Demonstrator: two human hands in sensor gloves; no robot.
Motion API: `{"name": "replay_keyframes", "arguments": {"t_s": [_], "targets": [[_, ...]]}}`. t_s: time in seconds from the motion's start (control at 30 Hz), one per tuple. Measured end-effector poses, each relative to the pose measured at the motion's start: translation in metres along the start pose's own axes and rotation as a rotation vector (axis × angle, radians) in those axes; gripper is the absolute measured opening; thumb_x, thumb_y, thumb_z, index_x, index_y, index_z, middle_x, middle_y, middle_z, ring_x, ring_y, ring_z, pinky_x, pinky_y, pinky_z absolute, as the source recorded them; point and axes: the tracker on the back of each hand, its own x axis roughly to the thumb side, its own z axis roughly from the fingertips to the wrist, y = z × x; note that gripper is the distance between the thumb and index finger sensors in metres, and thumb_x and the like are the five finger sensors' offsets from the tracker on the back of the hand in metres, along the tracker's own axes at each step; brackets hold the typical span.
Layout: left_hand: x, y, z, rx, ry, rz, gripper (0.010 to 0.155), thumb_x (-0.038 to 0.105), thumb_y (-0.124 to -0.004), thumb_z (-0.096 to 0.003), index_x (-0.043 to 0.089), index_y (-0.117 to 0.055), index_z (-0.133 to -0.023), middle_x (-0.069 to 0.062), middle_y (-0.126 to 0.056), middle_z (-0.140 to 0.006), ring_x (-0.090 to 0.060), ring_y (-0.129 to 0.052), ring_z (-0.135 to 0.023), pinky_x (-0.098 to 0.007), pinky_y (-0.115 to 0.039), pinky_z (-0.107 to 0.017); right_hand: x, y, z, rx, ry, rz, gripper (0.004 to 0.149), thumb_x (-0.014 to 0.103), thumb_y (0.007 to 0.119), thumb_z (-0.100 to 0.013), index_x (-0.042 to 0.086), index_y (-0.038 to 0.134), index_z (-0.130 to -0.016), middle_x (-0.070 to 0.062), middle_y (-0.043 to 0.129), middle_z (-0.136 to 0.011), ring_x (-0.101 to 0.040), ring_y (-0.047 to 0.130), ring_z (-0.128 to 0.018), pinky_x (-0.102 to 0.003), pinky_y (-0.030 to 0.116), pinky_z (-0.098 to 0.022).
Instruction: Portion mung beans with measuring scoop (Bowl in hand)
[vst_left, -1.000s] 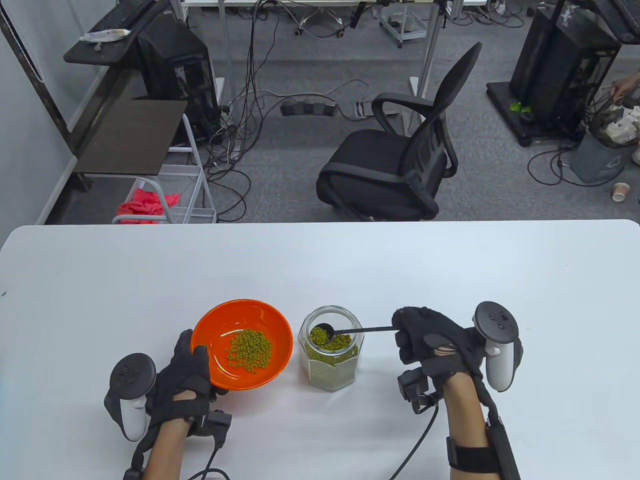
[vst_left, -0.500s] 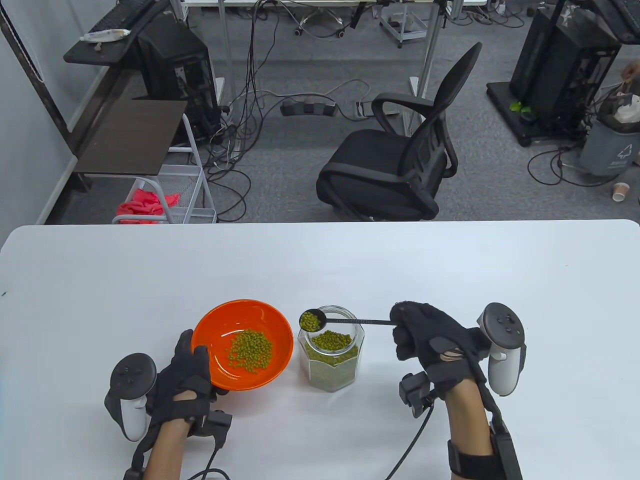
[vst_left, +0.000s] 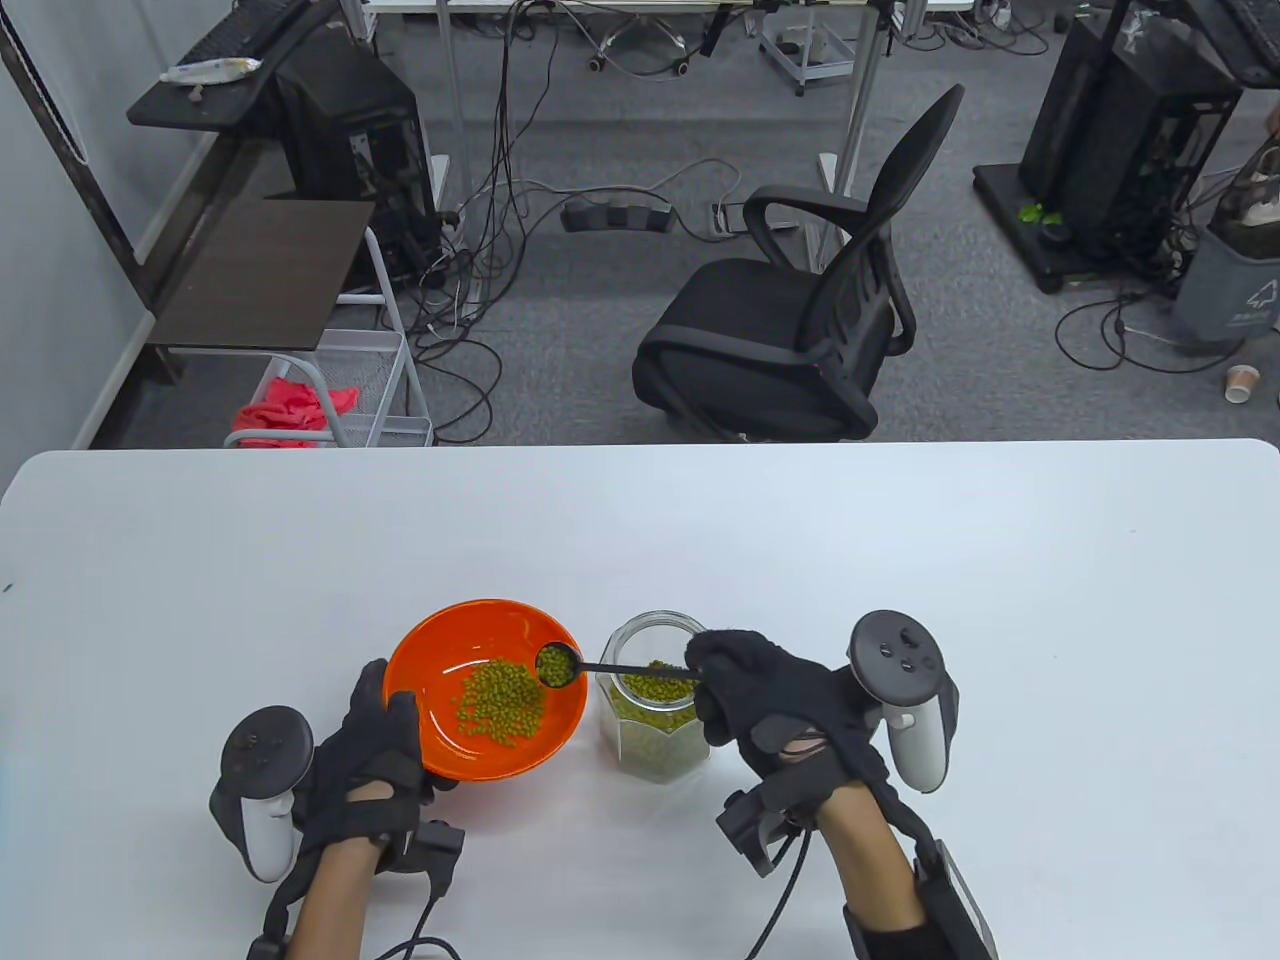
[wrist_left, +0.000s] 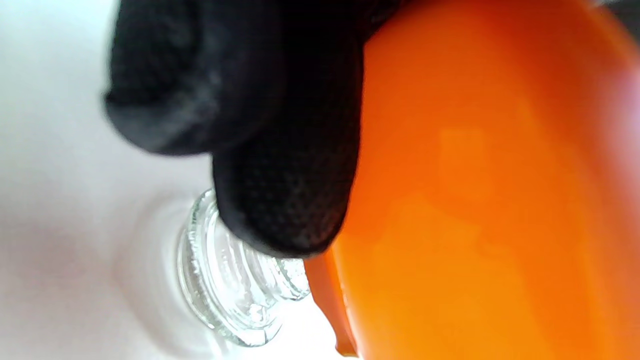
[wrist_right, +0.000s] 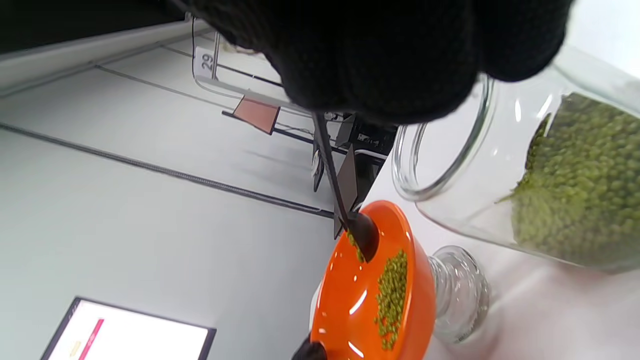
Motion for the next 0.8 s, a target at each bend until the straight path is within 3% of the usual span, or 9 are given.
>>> {"name": "replay_keyframes", "arguments": {"t_s": [0.37,0.8], "targets": [[0.000,0.000,0.000,0.000,0.000,0.000,0.066,0.042,-0.059,-0.0559,0.005,-0.041,-0.108,-0.018,-0.071,-0.094,-0.020,-0.114,-0.025,-0.022,-0.097,-0.014,0.003,0.039,-0.001,0.077,-0.083,0.079,0.047,0.014,0.078,-0.044,0.007,0.078,-0.090,-0.024,0.088,-0.072,-0.039,0.094,-0.054,-0.067,0.067,-0.051],[0.000,0.000,0.000,0.000,-0.001,0.001,0.066,0.042,-0.059,-0.0560,0.005,-0.041,-0.108,-0.018,-0.071,-0.094,-0.019,-0.114,-0.025,-0.022,-0.097,-0.014,0.013,0.041,0.005,0.082,-0.136,0.133,0.044,0.009,0.079,-0.042,0.014,0.087,-0.085,-0.024,0.084,-0.079,-0.042,0.089,-0.061,-0.069,0.063,-0.054]]}}
